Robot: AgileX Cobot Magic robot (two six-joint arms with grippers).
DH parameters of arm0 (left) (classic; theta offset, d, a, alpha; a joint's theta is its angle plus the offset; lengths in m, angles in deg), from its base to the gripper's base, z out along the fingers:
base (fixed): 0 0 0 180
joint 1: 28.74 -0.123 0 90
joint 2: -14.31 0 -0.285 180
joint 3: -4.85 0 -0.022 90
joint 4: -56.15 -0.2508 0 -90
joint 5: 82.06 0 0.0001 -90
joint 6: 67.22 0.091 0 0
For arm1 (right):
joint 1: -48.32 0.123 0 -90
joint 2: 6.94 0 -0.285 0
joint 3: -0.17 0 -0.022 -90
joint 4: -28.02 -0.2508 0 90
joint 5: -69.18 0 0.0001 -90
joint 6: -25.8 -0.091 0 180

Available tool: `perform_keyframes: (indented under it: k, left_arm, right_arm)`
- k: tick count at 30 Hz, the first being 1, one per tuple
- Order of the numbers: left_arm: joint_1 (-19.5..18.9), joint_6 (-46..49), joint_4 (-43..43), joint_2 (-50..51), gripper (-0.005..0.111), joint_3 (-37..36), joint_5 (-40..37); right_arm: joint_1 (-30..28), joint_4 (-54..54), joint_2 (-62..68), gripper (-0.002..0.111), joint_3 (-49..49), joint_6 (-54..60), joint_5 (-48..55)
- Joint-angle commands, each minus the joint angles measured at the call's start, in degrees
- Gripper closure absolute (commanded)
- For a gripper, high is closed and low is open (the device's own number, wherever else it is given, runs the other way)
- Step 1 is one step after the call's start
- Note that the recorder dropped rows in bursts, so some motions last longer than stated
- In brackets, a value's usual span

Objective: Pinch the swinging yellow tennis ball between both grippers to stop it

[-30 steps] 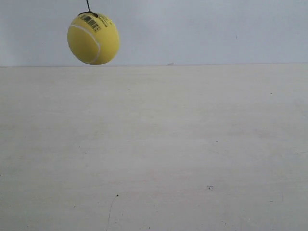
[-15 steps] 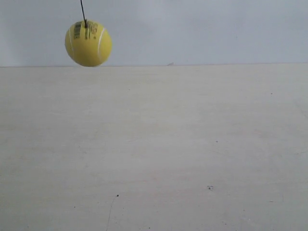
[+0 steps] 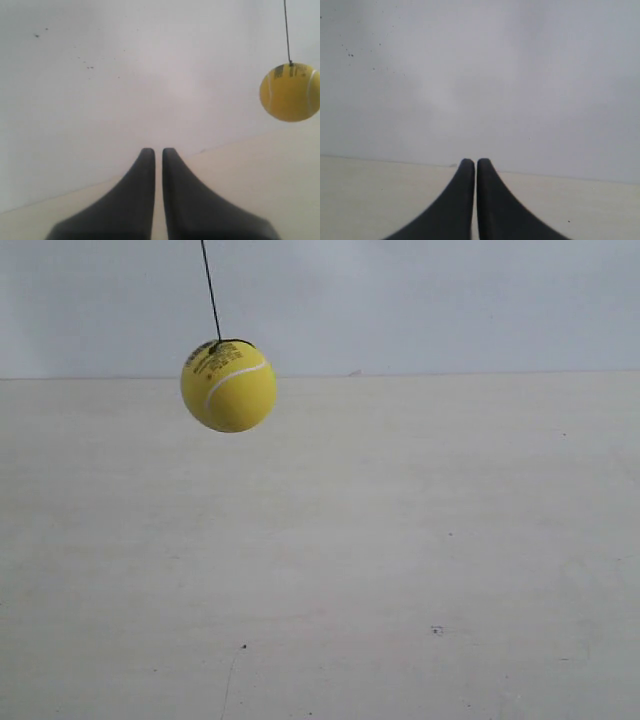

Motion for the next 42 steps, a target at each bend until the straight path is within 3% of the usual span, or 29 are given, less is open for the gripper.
perform_keyframes:
  k: [1,9,14,19,29,42]
  left_arm:
    - [0.26,4.21,3.56,8.9,0.102,3.73,6.85]
    - [0.26,21.43,13.34,32.29,0.102,8.59,22.26]
    - [0.26,26.84,12.3,46.63,0.102,13.46,32.11]
    - [0.26,32.38,11.42,56.17,0.102,16.01,36.96]
    - [0.26,41.29,13.06,58.62,0.102,16.62,37.22]
    - [0.26,37.37,6.89,62.47,0.102,23.03,36.67]
  right_arm:
    - [-0.03,4.54,8.44,0.108,-4.22,-1.4,-3.28]
    - [-0.03,20.32,21.04,0.108,-10.99,-8.3,-5.84]
    - [-0.03,27.86,28.11,0.108,-13.31,-10.43,-11.21]
    - [-0.03,34.11,32.67,0.108,-14.76,-11.69,-15.04]
    - [-0.03,44.38,40.79,0.108,-22.35,-16.58,-19.13]
    - [-0.03,53.33,53.78,0.108,-30.43,-21.13,-27.04]
